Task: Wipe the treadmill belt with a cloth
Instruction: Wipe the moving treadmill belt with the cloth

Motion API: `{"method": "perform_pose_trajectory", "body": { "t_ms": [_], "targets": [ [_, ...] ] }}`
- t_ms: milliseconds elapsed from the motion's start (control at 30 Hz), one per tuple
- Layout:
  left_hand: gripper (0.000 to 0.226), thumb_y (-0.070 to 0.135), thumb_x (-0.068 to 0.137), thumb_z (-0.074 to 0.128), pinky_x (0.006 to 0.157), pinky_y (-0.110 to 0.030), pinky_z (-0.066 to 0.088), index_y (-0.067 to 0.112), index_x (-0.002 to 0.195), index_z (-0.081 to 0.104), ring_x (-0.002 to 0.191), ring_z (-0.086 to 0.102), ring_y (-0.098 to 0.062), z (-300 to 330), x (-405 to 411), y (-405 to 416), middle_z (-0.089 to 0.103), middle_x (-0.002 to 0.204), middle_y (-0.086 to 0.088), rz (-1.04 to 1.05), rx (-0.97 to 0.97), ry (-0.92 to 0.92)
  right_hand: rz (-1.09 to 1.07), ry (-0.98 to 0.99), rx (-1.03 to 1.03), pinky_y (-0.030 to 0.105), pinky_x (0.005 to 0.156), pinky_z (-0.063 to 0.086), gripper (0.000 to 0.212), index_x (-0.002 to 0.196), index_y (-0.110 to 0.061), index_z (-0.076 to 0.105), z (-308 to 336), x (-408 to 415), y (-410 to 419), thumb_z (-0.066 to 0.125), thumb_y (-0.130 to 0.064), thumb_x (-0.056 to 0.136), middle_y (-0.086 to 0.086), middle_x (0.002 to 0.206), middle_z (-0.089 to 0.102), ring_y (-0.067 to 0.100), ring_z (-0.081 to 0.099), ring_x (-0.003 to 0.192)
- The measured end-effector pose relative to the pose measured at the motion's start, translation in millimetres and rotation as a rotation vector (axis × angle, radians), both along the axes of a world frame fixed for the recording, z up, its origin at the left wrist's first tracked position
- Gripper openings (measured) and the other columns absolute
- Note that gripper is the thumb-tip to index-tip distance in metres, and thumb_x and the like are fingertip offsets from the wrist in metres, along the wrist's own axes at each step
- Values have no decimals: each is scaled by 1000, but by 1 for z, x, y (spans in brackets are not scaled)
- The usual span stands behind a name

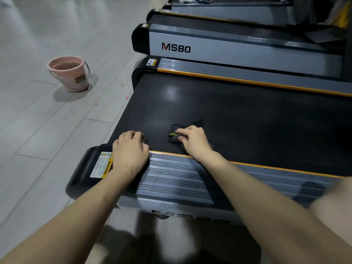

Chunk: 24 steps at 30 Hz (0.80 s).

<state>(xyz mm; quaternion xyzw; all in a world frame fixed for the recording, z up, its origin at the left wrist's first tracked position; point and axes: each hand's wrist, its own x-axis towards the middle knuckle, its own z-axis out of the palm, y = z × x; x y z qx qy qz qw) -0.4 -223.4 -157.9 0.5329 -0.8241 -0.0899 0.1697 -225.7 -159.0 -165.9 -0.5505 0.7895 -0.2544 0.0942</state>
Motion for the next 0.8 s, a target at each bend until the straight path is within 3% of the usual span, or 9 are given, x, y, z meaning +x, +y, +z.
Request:
{"method": "perform_pose_trajectory", "body": {
  "t_ms": [133, 233, 300, 367, 467, 633, 733, 800],
  "targets": [
    [32, 25, 86, 51, 98, -48, 41, 19, 115, 64, 118, 52, -33, 0, 36, -10, 61, 125, -8, 54, -49, -77, 276, 9, 62, 35, 104, 40, 26, 120, -33, 71, 6, 70, -38, 62, -29, 96, 2, 119, 61, 29, 47, 111],
    [31, 28, 89, 49, 102, -49, 39, 21, 116, 63, 121, 50, -32, -2, 50, -15, 58, 129, -6, 93, -48, -93, 389, 136, 59, 34, 98, 42, 26, 120, -29, 71, 9, 35, -16, 63, -24, 96, 1, 120, 59, 26, 47, 107],
    [30, 31, 91, 47, 103, -50, 39, 22, 115, 63, 124, 49, -31, -6, 54, -15, 57, 130, -6, 120, -41, -87, 276, 205, 26, 37, 95, 47, 26, 116, -28, 73, 5, -16, 4, 67, -21, 92, 5, 113, 62, 32, 55, 102],
    [29, 33, 91, 47, 102, -51, 39, 21, 113, 63, 124, 49, -31, -11, 53, -12, 56, 130, -7, 138, -45, -94, 55, 145, 3, 37, 93, 49, 26, 116, -28, 73, 4, -52, 15, 66, -20, 92, 8, 108, 62, 35, 59, 101],
    [30, 34, 93, 42, 100, -51, 39, 21, 111, 63, 125, 47, -30, -18, 48, -2, 55, 131, -8, 164, -34, -84, -117, 72, -13, 33, 91, 46, 24, 113, -31, 75, 0, -26, -15, 64, -23, 92, 11, 104, 61, 36, 58, 98],
    [36, 37, 90, 37, 92, -50, 40, 17, 109, 60, 118, 49, -31, -22, 46, 8, 57, 122, -10, 276, -100, -81, 240, 111, 59, 35, 100, 38, 24, 118, -35, 70, 4, 70, -60, 59, -30, 97, 8, 115, 59, 29, 48, 108],
    [34, 37, 90, 39, 90, -49, 40, 16, 106, 61, 113, 50, -30, -21, 45, 7, 58, 116, -9, 307, -88, -85, 478, 221, 23, 33, 90, 41, 25, 121, -36, 67, 4, 50, -41, 60, -29, 97, 3, 114, 55, 26, 44, 104],
    [32, 36, 91, 40, 89, -48, 40, 17, 104, 61, 112, 51, -29, -22, 45, 7, 59, 113, -6, 302, -92, -95, 407, 303, -35, 32, 83, 47, 25, 114, -35, 68, 1, 15, -42, 65, -24, 93, 7, 105, 57, 31, 51, 96]
  ]
}}
